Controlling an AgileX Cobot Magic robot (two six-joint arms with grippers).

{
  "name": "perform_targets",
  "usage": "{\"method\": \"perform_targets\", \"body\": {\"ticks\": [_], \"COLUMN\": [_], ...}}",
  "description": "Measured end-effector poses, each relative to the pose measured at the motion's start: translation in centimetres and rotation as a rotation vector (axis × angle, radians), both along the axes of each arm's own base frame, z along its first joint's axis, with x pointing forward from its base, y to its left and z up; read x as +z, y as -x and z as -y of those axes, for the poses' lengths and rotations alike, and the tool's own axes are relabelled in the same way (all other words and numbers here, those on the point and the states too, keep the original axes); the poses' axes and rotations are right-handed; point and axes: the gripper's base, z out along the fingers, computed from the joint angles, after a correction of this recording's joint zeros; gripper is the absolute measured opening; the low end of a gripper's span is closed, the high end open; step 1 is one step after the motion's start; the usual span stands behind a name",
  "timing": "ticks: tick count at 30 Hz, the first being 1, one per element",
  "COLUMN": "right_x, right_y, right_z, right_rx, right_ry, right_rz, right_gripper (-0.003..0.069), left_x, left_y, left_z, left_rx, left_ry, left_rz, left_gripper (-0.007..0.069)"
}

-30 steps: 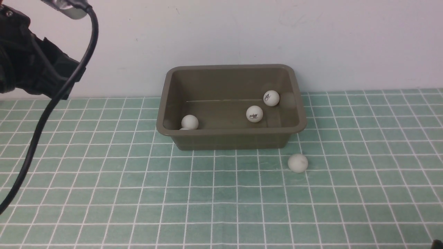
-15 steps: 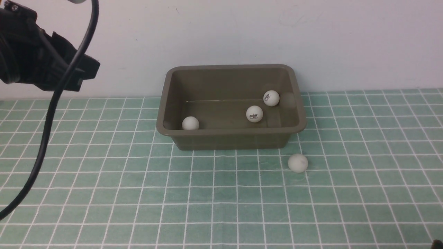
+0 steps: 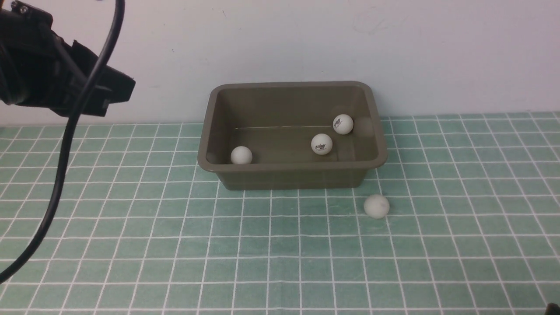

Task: Put the table tennis balls in the box on the green coffee tablecloth.
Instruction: 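Reach for and grasp a ping pong ball on the table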

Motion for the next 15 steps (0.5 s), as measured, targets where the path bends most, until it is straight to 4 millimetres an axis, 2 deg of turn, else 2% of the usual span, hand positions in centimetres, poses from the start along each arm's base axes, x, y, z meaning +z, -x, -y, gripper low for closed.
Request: {"method": "perform_targets", "body": {"ticks": [2, 4, 9, 13, 15], "right_x": [0.1, 0.4, 2.2, 3.4, 3.5], "right_y": [0.0, -0.2, -0.4, -0.3, -0.2], "right_z": [0.0, -0.2, 0.1, 1.3, 2.1], "right_rx": [-0.002, -0.011, -0.075, -0.183, -0.250], "right_ry": [-0.026, -0.135, -0.572, -1.011, -1.176], "right_rz": [0.017, 0.058, 0.213, 0.328, 0.373], "right_gripper": [0.0462, 0.0462, 0.0462, 0.0462, 0.0462], "left_x": [0.0, 0.0, 0.1, 0.3, 0.3], "left_y": [0.0, 0.0, 0.0, 0.0, 0.0], "left_z": [0.0, 0.0, 0.1, 0.3, 0.4], "left_rx": [-0.008, -0.010, -0.016, -0.021, -0.029], "left_ry": [-0.007, -0.009, 0.008, 0.031, 0.034], "left_rz": [0.001, 0.002, 0.017, 0.022, 0.027], "left_gripper": [0.0205, 0.0205, 0.0205, 0.0205, 0.0205]}}
